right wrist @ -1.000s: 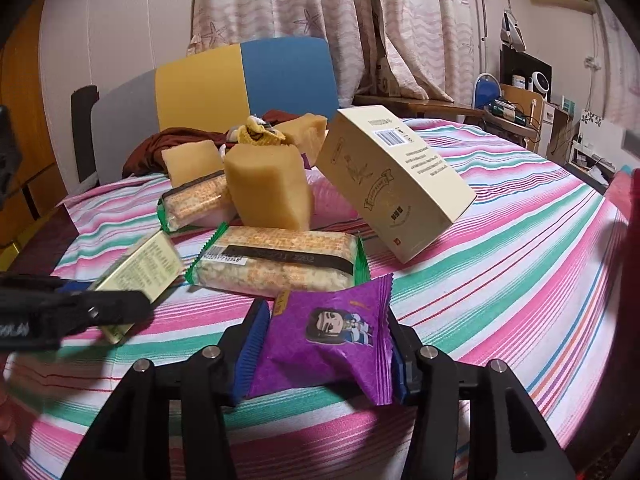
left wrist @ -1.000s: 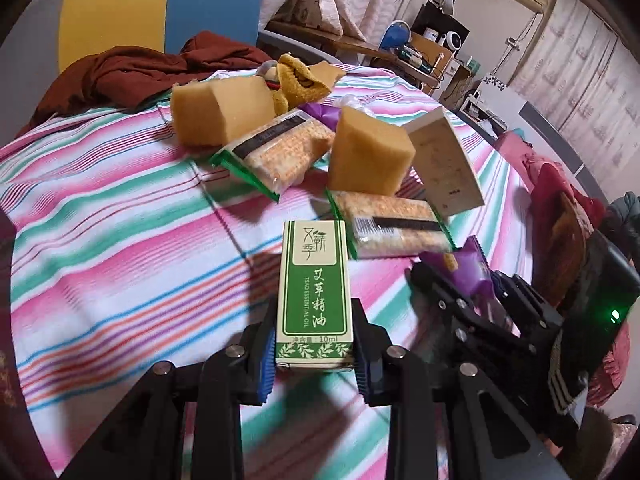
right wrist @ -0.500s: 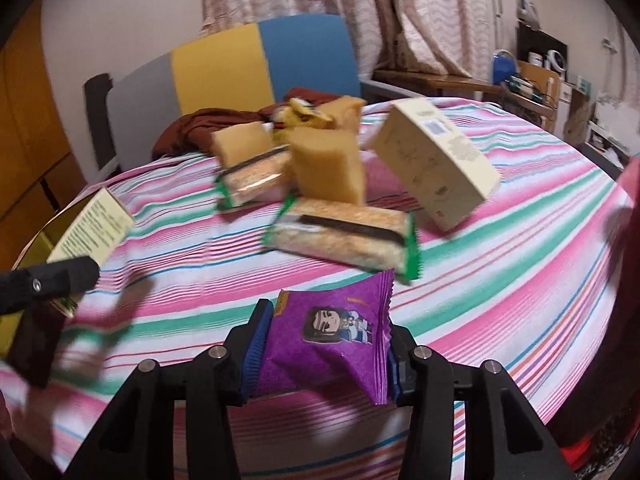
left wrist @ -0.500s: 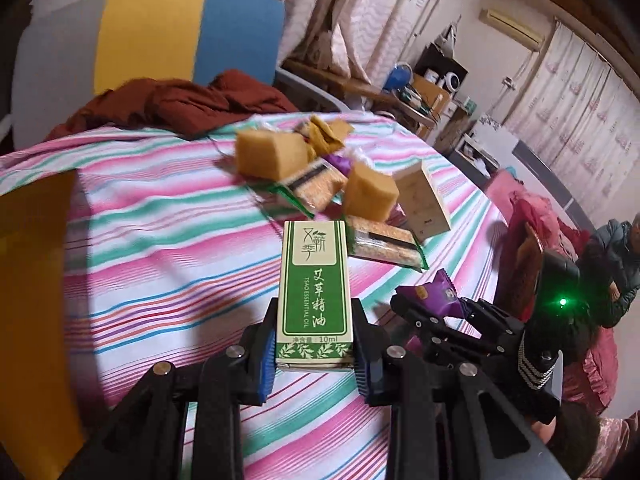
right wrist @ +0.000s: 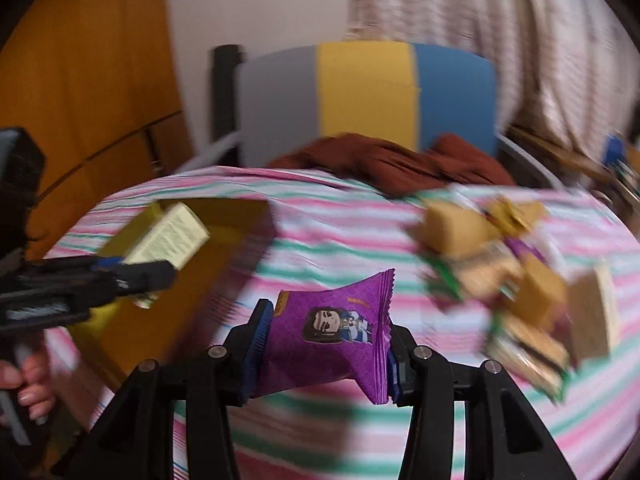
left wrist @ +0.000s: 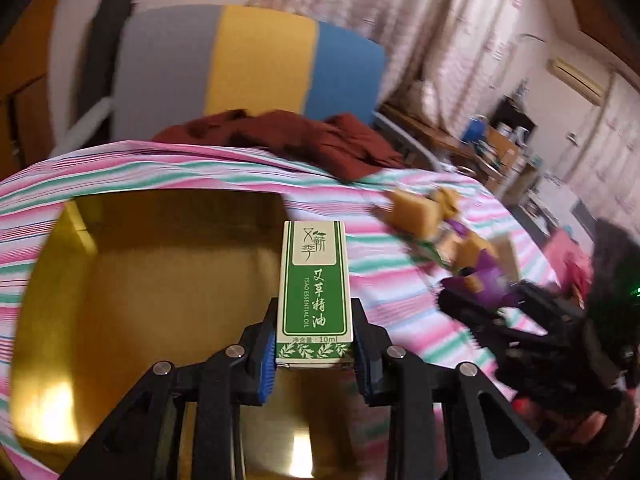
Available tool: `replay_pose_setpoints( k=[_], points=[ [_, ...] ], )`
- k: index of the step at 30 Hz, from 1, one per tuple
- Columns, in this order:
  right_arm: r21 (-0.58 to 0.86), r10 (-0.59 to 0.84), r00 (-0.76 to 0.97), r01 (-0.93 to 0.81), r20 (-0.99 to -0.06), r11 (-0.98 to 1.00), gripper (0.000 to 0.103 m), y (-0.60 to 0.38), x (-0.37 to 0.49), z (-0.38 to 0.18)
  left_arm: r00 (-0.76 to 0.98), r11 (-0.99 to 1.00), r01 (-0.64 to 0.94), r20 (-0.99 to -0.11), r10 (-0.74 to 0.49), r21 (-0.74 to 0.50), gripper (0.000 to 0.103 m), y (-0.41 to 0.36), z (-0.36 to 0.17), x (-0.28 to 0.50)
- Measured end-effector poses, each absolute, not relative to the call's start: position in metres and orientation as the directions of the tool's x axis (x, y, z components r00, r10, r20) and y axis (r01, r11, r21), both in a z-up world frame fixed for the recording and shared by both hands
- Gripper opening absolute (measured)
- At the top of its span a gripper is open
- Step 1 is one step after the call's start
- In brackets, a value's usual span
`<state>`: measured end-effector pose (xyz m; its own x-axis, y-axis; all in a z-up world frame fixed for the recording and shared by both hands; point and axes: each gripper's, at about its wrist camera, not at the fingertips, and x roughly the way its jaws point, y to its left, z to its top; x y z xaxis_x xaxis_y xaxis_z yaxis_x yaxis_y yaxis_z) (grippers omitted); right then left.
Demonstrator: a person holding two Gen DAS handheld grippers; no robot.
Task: Organize objects
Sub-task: 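Carry both items into the gold tray and open both grippers, then move both grippers back from the tray to the pile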
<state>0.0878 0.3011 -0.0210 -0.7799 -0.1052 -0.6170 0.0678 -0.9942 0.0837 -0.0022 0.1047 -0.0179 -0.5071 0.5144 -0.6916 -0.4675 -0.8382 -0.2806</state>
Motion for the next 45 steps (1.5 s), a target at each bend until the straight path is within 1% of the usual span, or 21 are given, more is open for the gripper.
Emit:
replay_pose_setpoints(
  k=[4, 9, 13, 16, 17, 19, 21, 22, 23, 25, 30, 32, 34, 36, 41, 45],
  points=[
    [0.068, -0.181, -0.759, 0.178, -0.625, -0.982, 0.049, 0.261, 0.050, -0.006, -0.528, -0.883, -0.376, -0.718, 0.454, -0.282, 0.031, 0.060, -0.024, -0.035],
    [0.060, -0.258, -0.693, 0.296, -0.673, -0.953, 0.049, 0.212, 0.004, -0.004, -0.517, -0.923, -0.272, -0.767, 0.379, -0.272, 0.031, 0.020, -0.040, -0.074],
    [0.027, -0.257, -0.620, 0.355, -0.742, -0.934, 0.049, 0.173, -0.037, -0.020, -0.489, -0.932, -0.221, -0.794, 0.361, -0.288, 0.031, 0.002, -0.051, -0.100],
    [0.032, -0.250, -0.574, 0.363, -0.780, -0.931, 0.049, 0.155, -0.068, -0.032, -0.480, -0.949, -0.194, -0.820, 0.313, -0.249, 0.031, -0.004, -0.057, -0.116],
    [0.036, -0.247, -0.565, 0.358, -0.787, -0.933, 0.051, 0.150, -0.077, -0.035, -0.474, -0.952, -0.188, -0.826, 0.305, -0.244, 0.031, -0.005, -0.060, -0.121],
    [0.056, -0.248, -0.550, 0.342, -0.797, -0.938, 0.055, 0.142, -0.096, -0.040, -0.466, -0.956, -0.177, -0.836, 0.290, -0.233, 0.031, -0.008, -0.063, -0.129],
    [0.094, -0.254, -0.553, 0.302, -0.794, -0.949, 0.071, 0.140, -0.109, -0.041, -0.468, -0.963, -0.160, -0.842, 0.268, -0.218, 0.031, -0.011, -0.066, -0.136],
    [0.110, -0.255, -0.559, 0.279, -0.789, -0.954, 0.084, 0.142, -0.110, -0.040, -0.468, -0.964, -0.153, -0.843, 0.264, -0.217, 0.031, -0.012, -0.067, -0.138],
    [0.129, -0.256, -0.571, 0.253, -0.780, -0.959, 0.090, 0.144, -0.111, -0.038, -0.466, -0.964, -0.146, -0.844, 0.264, -0.221, 0.031, -0.013, -0.068, -0.140],
    [0.157, -0.250, -0.595, 0.205, -0.764, -0.966, 0.091, 0.151, -0.110, -0.034, -0.462, -0.962, -0.134, -0.844, 0.273, -0.238, 0.031, -0.017, -0.070, -0.144],
    [0.197, -0.270, -0.630, 0.185, -0.728, -0.963, 0.091, 0.166, -0.089, -0.020, -0.452, -0.950, -0.106, -0.837, 0.309, -0.293, 0.031, -0.021, -0.072, -0.150],
    [0.211, -0.283, -0.643, 0.189, -0.711, -0.959, 0.091, 0.172, -0.077, -0.016, -0.439, -0.947, -0.088, -0.841, 0.316, -0.310, 0.033, -0.022, -0.072, -0.152],
    [0.211, -0.282, -0.656, 0.187, -0.700, -0.959, 0.091, 0.178, -0.064, -0.014, -0.422, -0.938, -0.075, -0.841, 0.339, -0.340, 0.042, -0.024, -0.072, -0.155],
    [0.211, -0.284, -0.674, 0.190, -0.683, -0.959, 0.091, 0.185, -0.051, -0.011, -0.433, -0.931, -0.062, -0.831, 0.350, -0.359, 0.047, -0.027, -0.068, -0.154],
    [0.200, -0.256, -0.728, 0.165, -0.635, -0.966, 0.091, 0.206, -0.023, -0.002, -0.502, -0.928, -0.025, -0.798, 0.333, -0.372, 0.047, -0.034, -0.048, -0.142],
    [0.195, -0.236, -0.747, 0.145, -0.621, -0.970, 0.091, 0.219, -0.006, 0.001, -0.543, -0.931, -0.025, -0.777, 0.318, -0.363, 0.047, -0.028, -0.036, -0.125]
  ],
)
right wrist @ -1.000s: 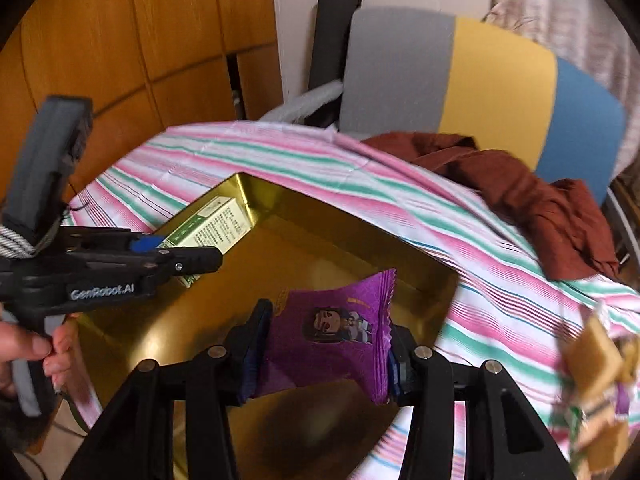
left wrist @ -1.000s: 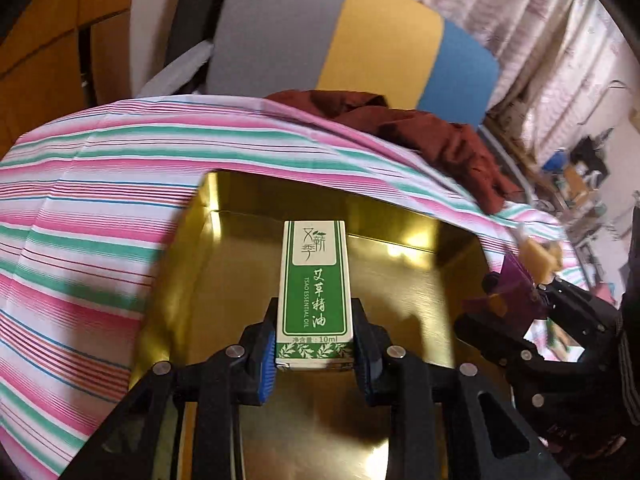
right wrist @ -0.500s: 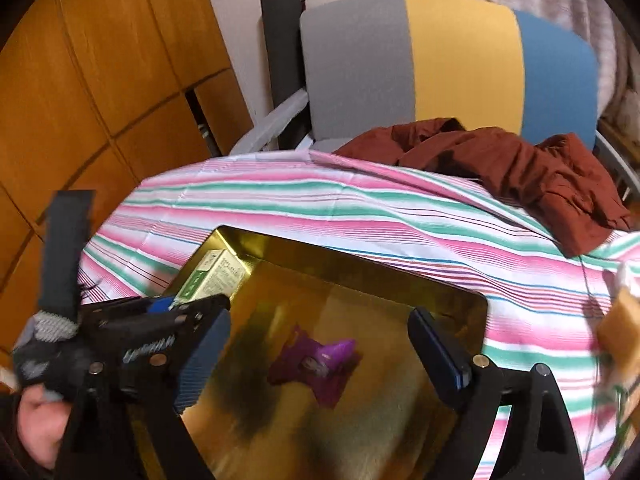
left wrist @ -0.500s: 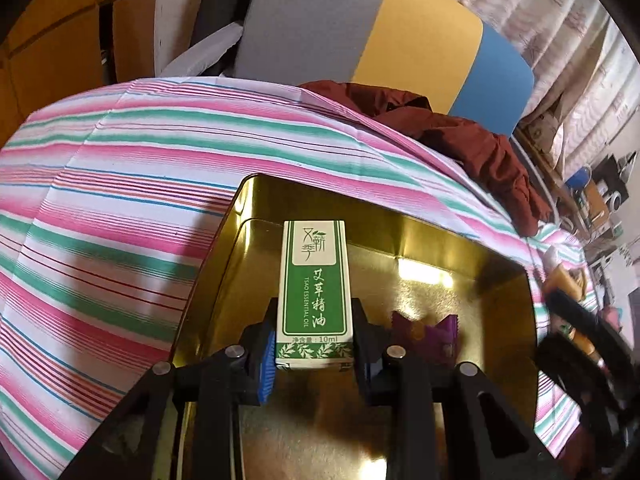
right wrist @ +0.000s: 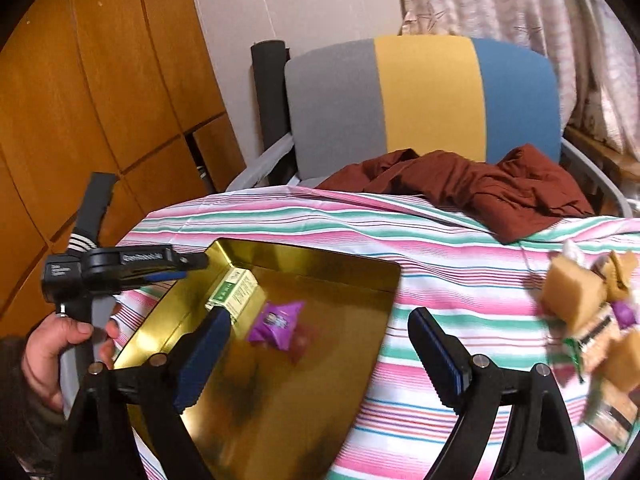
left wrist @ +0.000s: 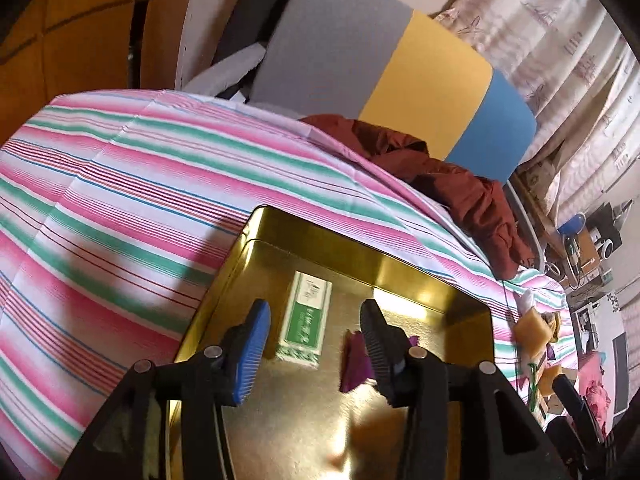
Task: Organize objects
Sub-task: 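Move both grippers back from the tray to the pile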
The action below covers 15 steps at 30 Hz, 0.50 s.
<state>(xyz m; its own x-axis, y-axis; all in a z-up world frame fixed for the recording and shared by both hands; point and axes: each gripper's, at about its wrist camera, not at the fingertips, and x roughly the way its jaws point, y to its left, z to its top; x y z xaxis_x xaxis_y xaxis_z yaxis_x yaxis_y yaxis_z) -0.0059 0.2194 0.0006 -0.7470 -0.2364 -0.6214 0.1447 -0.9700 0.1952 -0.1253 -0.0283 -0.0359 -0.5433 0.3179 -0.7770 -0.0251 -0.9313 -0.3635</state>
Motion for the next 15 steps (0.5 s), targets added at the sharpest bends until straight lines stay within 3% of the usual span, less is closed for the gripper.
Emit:
replay_pose_setpoints(
  k=[8, 15],
  points=[
    [0.208, -0.211, -0.752, 0.100, -0.625, -0.973, 0.091, 0.246, 0.021, -0.006, -0.562, -0.916, -0.101, -0.738, 0.375, -0.389, 0.047, 0.006, -0.019, -0.084],
    [0.190, -0.175, -0.767, 0.070, -0.617, -0.979, 0.091, 0.271, 0.042, -0.008, -0.559, -0.918, -0.234, -0.727, 0.397, -0.321, 0.047, 0.062, -0.008, -0.051]
  ],
)
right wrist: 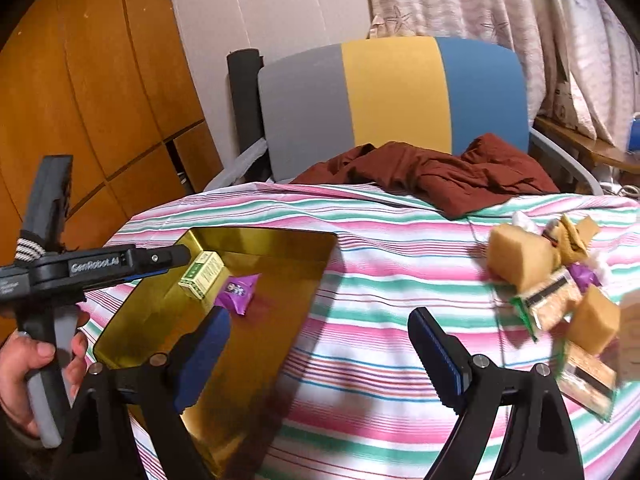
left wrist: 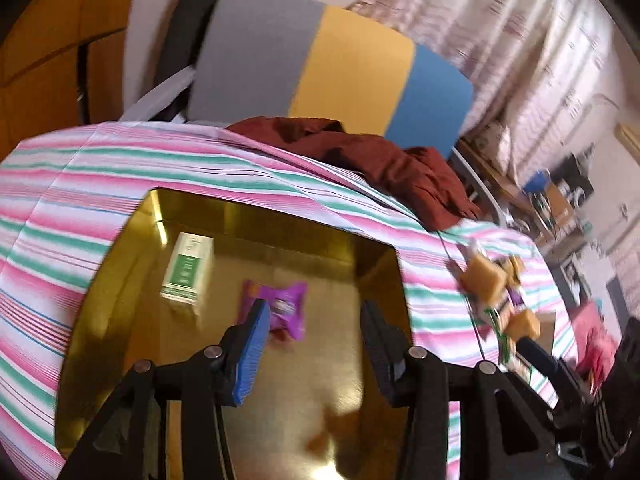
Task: Organize objects
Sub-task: 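Move both grippers back from the tray to the pile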
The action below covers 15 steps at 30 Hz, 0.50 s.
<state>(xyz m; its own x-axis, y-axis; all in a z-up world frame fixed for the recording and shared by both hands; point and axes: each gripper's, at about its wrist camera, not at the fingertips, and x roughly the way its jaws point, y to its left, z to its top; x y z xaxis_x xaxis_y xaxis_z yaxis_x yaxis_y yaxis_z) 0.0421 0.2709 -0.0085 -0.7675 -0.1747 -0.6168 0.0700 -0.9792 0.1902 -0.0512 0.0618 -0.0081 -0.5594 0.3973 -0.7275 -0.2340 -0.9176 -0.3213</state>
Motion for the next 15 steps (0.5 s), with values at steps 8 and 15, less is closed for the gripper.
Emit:
replay_pose_setpoints(
  k=[8, 15],
  points=[
    [0.188, -0.132, -0.768, 0.016, -0.627, -0.982, 0.091, 0.307, 0.067, -0.018, -0.483, -0.870, -0.349, -0.728, 0.486, -0.349, 0.047, 0.112, -0.015, -0.015],
    [0.220, -0.082, -0.748, -0.087, -0.659, -0.972, 0.091, 0.354, 0.092, -0.041, -0.376, -0.797, -0.491, -0.740, 0.558, -0.351, 0.047, 0.168, -0.023, 0.022]
  ],
)
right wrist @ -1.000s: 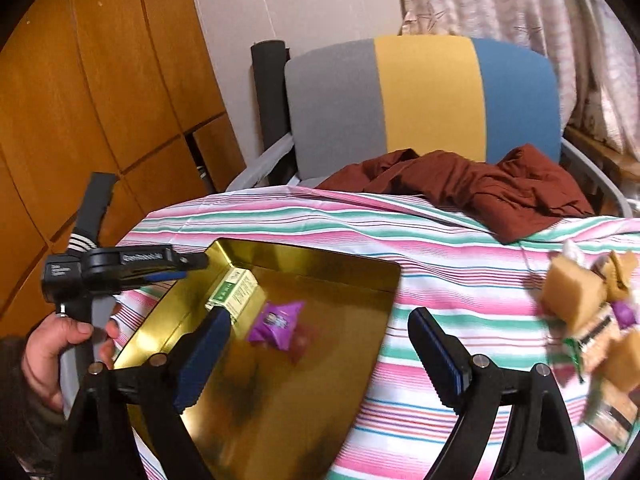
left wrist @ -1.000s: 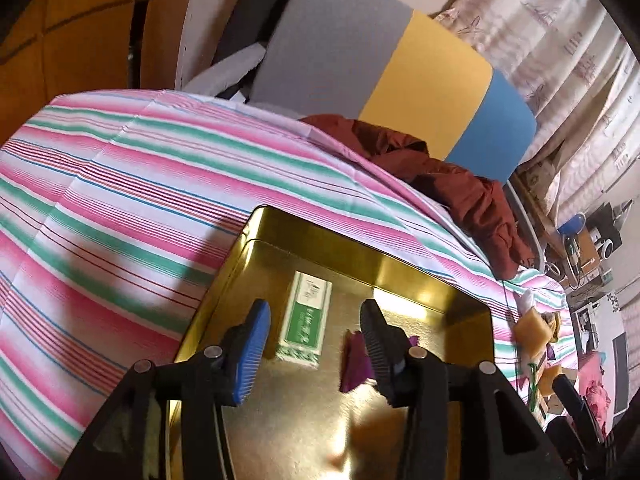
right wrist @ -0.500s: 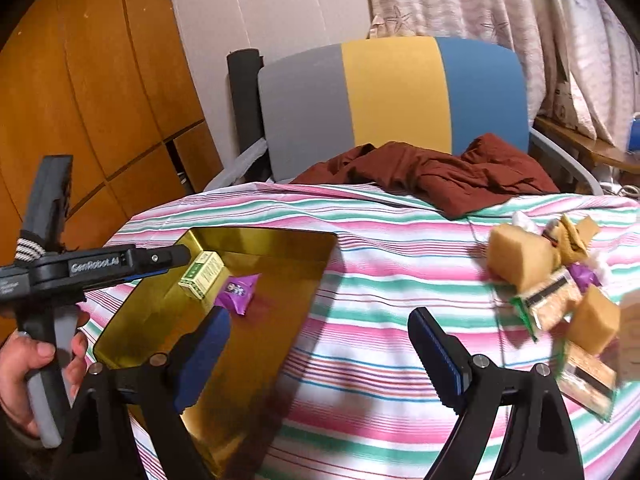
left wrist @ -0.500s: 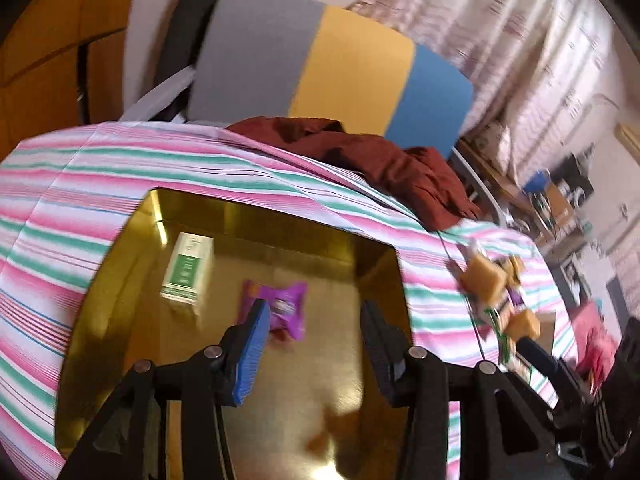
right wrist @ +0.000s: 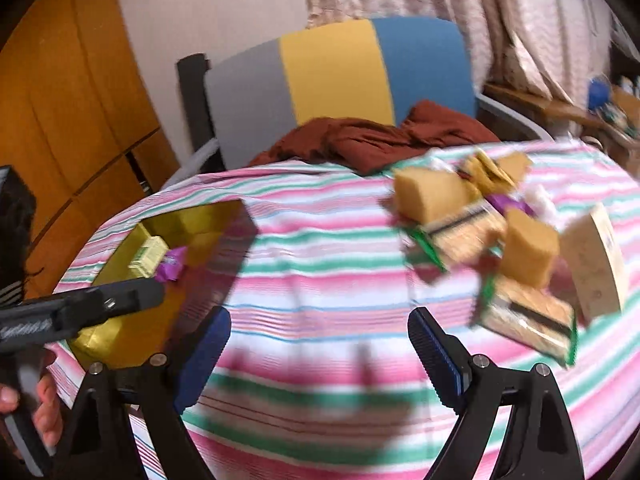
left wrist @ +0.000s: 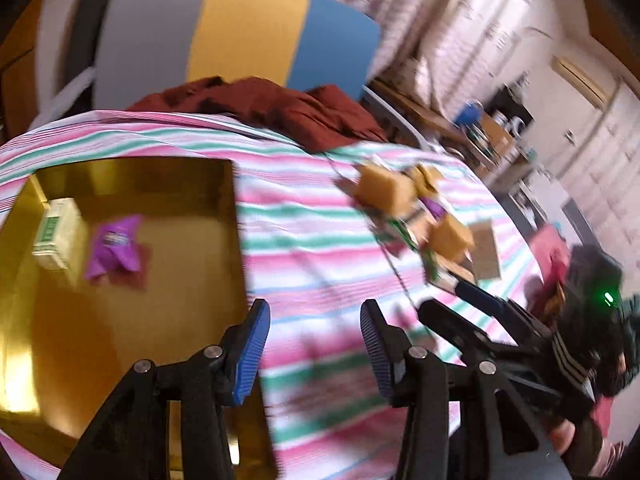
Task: Organize objects
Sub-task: 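Move both grippers back from the tray to the pile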
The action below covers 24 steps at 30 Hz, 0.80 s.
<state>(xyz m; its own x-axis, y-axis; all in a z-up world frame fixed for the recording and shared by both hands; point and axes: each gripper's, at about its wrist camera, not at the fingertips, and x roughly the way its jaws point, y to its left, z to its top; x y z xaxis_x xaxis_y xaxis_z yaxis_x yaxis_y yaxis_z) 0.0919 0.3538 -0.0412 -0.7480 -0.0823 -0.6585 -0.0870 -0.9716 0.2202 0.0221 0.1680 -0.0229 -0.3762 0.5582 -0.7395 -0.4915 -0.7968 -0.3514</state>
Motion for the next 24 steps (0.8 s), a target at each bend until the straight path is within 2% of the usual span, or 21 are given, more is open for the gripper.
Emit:
replay_pose_setpoints(
  k=[6, 8, 13, 19, 24],
  points=[
    [0.139, 0.017, -0.730, -0.153, -0.683, -0.978, 0.091, 0.410, 0.098, -0.047, -0.317, -0.766, -0.535, -0.756, 0.573, -0.356, 0.047, 0.199, -0.033, 0.041],
    [0.089, 0.048, -0.717, -0.152, -0.696, -0.984, 0.095, 0.431, 0.091, -0.044, -0.307, -0.764, -0.533, -0.758, 0.575, -0.364, 0.047, 0.203, -0.036, 0.045],
    [-0.008, 0.107, -0.634, -0.157, -0.766, -0.988, 0.096, 0.484, 0.071, -0.052, -0.295, -0.768, -0.528, -0.769, 0.566, -0.363, 0.047, 0.209, -0.040, 0.048],
    [-0.045, 0.064, -0.578, -0.048, -0.813, -0.998, 0.096, 0.503, 0.061, -0.070, -0.286, -0.766, -0.536, -0.778, 0.560, -0.354, 0.047, 0.216, -0.041, 0.051],
    [0.030, -0.006, -0.527, -0.036, -0.850, -0.999, 0.096, 0.517, 0.059, -0.089, -0.282, -0.758, -0.555, -0.780, 0.559, -0.342, 0.047, 0.219, -0.040, 0.055]
  ],
)
